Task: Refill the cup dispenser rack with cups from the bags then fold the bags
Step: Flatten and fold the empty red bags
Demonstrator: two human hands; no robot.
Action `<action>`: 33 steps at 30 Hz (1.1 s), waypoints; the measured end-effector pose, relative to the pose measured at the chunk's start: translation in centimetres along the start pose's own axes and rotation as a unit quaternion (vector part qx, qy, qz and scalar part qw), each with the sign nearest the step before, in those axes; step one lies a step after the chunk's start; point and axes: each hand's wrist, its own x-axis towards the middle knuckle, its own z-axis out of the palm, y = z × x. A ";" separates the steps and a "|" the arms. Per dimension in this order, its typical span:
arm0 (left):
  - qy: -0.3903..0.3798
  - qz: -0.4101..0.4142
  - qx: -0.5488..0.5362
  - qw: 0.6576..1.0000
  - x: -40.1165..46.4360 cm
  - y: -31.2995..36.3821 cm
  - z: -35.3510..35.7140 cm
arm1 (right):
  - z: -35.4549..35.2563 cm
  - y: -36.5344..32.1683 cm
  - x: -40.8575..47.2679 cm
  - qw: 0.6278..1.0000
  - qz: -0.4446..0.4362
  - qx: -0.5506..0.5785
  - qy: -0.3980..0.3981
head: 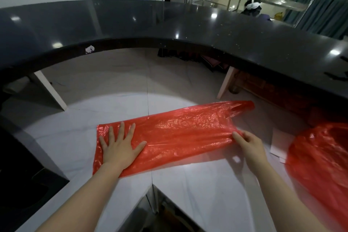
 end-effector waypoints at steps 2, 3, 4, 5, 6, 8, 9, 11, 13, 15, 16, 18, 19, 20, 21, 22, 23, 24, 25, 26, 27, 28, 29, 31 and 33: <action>0.000 0.005 0.002 1.000 0.1 -0.2 0.0 | -0.4 0.2 0.3 0.999 -0.005 -0.051 -0.009; 0.000 0.007 0.003 1.000 0.1 -0.2 0.0 | -0.6 0.4 0.4 0.997 -0.007 -0.081 -0.012; 0.000 0.009 0.004 1.000 0.1 -0.3 0.0 | -0.9 0.5 0.5 0.994 -0.009 -0.105 -0.011; 0.000 0.009 0.004 1.000 0.1 -0.4 0.0 | -1.0 0.8 0.6 0.993 -0.008 -0.120 -0.003; 0.000 0.009 0.006 1.000 0.2 -0.4 0.1 | -1.2 1.1 0.6 0.992 -0.004 -0.127 0.013; 0.001 0.008 0.008 1.000 0.2 -0.4 0.1 | -1.4 1.8 0.6 0.989 0.006 -0.134 0.060; 0.001 0.008 0.008 1.000 0.2 -0.4 0.1 | -1.4 2.1 0.5 0.987 0.006 -0.140 0.078; 0.000 0.009 0.007 1.000 0.2 -0.4 0.2 | -1.1 2.3 0.3 0.985 -0.004 -0.144 0.098; -0.002 0.009 0.005 1.000 0.2 -0.5 0.1 | -0.7 2.1 0.2 0.983 -0.007 -0.131 0.127; -0.004 0.010 0.007 1.000 0.2 -0.5 0.1 | -0.4 1.9 0.3 0.976 0.002 -0.119 0.180; -0.004 0.010 0.007 1.000 0.2 -0.5 0.1 | -0.3 1.7 0.3 0.970 0.000 -0.129 0.208; -0.002 0.011 0.009 1.000 0.1 -0.5 0.1 | 0.5 0.7 0.4 0.956 -0.058 -0.169 0.231; -0.001 0.011 0.011 1.000 0.1 -0.6 0.1 | 1.3 0.1 0.3 0.950 -0.109 -0.191 0.222; -0.001 0.010 0.012 1.000 0.1 -0.6 0.1 | 2.4 -0.6 0.1 0.942 -0.164 -0.214 0.199; 0.000 0.009 0.012 1.000 0.1 -0.6 0.1 | 3.8 -1.3 -0.1 0.935 -0.211 -0.235 0.161; 0.000 0.008 0.012 1.000 0.1 -0.5 0.1 | 5.4 -2.0 -0.4 0.931 -0.238 -0.256 0.107; 0.001 0.008 0.012 1.000 0.1 -0.5 0.1 | 7.1 -2.5 -0.7 0.927 -0.247 -0.280 0.043; 0.001 0.007 0.013 1.000 0.1 -0.5 0.1 | 8.8 -2.9 -0.9 0.916 -0.252 -0.310 -0.018; 0.000 0.007 0.013 1.000 0.0 -0.4 0.1 | 10.6 -3.0 -1.1 0.899 -0.261 -0.346 -0.069; -0.001 0.006 0.013 1.000 0.0 -0.4 0.1 | 12.3 -2.9 -1.3 0.877 -0.272 -0.381 -0.110; -0.002 0.005 0.012 1.000 0.0 -0.4 0.1 | 13.8 -2.7 -1.4 0.855 -0.282 -0.412 -0.145; -0.001 0.003 0.012 1.000 0.0 -0.4 0.2 | 15.3 -2.6 -1.6 0.835 -0.290 -0.434 -0.174; 0.000 0.002 0.012 1.000 0.0 -0.4 0.2 | 16.5 -2.5 -1.6 0.819 -0.297 -0.449 -0.199; 0.002 -0.002 0.012 1.000 0.1 -0.4 0.4 | 18.0 -2.2 -1.4 0.793 -0.306 -0.468 -0.241; 0.000 -0.004 0.012 1.000 0.1 -0.6 0.5 | 18.2 -1.5 -0.5 0.777 -0.298 -0.488 -0.264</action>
